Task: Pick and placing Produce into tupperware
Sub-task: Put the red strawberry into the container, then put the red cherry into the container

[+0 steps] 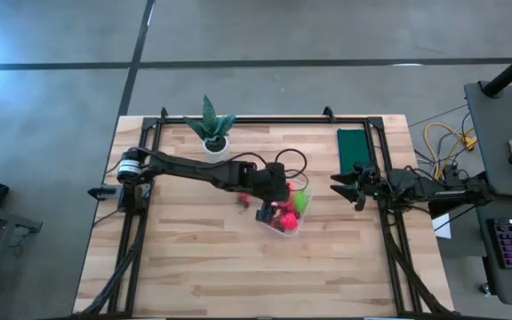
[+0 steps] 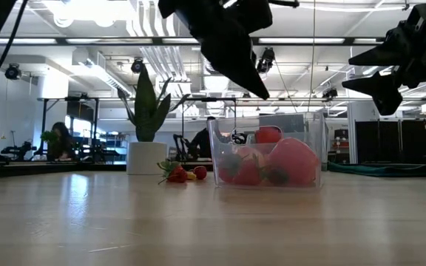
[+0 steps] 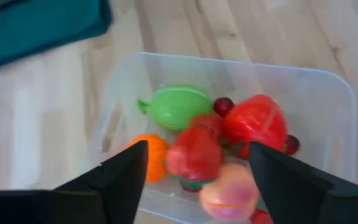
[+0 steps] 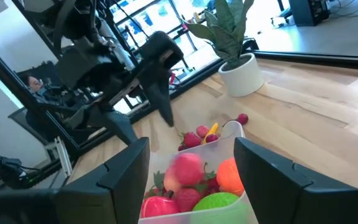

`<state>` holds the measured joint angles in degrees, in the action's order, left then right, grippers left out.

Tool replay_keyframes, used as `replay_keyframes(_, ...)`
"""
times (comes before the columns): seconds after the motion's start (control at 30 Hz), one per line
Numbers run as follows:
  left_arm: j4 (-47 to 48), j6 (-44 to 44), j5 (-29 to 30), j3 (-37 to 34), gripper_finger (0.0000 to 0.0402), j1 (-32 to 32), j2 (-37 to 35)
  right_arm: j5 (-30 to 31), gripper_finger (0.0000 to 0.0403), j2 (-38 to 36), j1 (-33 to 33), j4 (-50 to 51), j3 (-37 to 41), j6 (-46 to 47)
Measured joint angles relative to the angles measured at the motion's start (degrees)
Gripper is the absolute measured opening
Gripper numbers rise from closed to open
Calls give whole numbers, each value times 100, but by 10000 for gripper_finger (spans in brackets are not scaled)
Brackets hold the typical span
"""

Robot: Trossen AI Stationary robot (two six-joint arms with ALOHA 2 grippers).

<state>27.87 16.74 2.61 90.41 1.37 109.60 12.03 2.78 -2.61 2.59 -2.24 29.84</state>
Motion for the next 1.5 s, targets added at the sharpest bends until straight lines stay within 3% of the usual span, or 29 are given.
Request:
replay_keyframes(0.2, 159, 289, 1467, 44, 308, 43, -55, 0, 226, 1, 2, 0, 0, -1)
replay_keyframes(0.27, 322, -56, 1758, 42, 310, -88, -133, 0, 226, 1, 2, 0, 0, 1)
replay_keyframes(0.47, 1668, -3538, 1118, -23, 311, -1129, -173, 0, 226, 4, -1, -1, 0, -1)
replay_keyframes(0.57, 1939, -4282, 843, -110, 311, -1488, -176, 0, 226, -6, -1, 0, 0, 1)
replay_keyframes(0.83, 2062, -4340, 585, -260, 311, -1857, 25, 0, 226, -6, 2, 0, 0, -1)
replay_keyframes(1.5, 1784, -4337, 341, -260, 298, -1890, 868, 0, 226, 1, 1, 0, 0, -1)
